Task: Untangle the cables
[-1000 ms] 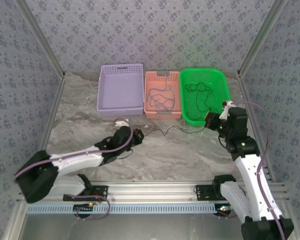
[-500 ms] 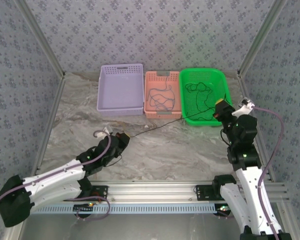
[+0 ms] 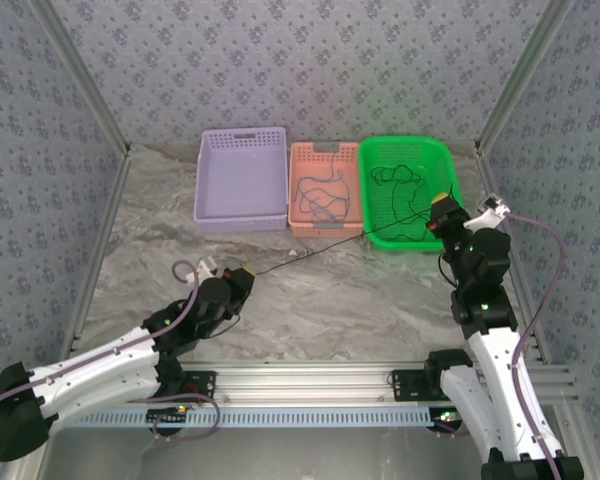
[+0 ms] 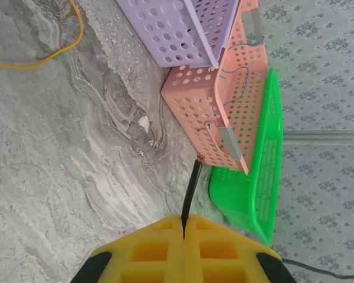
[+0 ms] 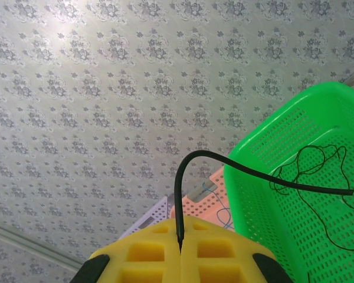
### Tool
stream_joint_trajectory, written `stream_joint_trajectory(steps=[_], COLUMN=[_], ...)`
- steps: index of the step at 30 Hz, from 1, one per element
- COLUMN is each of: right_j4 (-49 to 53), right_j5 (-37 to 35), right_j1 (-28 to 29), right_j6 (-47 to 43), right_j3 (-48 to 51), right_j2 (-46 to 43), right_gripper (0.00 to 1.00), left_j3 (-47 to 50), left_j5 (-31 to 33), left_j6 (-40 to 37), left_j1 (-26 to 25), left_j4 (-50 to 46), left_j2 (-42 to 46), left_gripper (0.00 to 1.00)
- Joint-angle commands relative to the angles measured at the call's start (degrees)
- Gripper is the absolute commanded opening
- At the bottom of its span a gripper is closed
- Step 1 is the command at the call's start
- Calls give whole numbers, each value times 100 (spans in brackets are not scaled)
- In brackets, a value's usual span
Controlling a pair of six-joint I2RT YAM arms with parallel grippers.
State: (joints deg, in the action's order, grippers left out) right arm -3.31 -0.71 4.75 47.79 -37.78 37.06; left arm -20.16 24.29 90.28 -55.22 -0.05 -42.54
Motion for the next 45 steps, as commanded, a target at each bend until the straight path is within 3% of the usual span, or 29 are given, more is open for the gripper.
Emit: stream_joint_trajectory(steps=[1, 6, 11, 16, 27, 38, 45], right_j4=[-357, -211, 339, 686, 857, 853, 973], right_j5=[-484, -383, -94, 367, 1114, 1265, 1543], right_j1=[-61, -88, -163, -477, -1442, -1598, -1462], right_j6=[-126, -262, -769, -1105, -1513, -1721, -1898], right_j3=[-360, -532, -1286, -2163, -4145, -5312, -5737], right_j2=[11, 140, 762, 1816, 4142, 6040, 6843], right_gripper=[0, 0, 0, 0, 0, 0, 0], left_j3=[-166, -296, -966, -2412, -5524, -8445, -9530], left_j5=[603, 736, 460, 194, -383, -950, -1220], left_j6=[24, 46, -585, -1349, -2095, -2674, -3000], left_j1=[-111, -313, -398, -604, -587, -341, -314], left_j4=[-565, -280, 102, 26, 6, -475, -823], left_j2=[-182, -549, -1160, -2569, -5678, -8331, -9209], left_gripper=[0, 0, 0, 0, 0, 0, 0])
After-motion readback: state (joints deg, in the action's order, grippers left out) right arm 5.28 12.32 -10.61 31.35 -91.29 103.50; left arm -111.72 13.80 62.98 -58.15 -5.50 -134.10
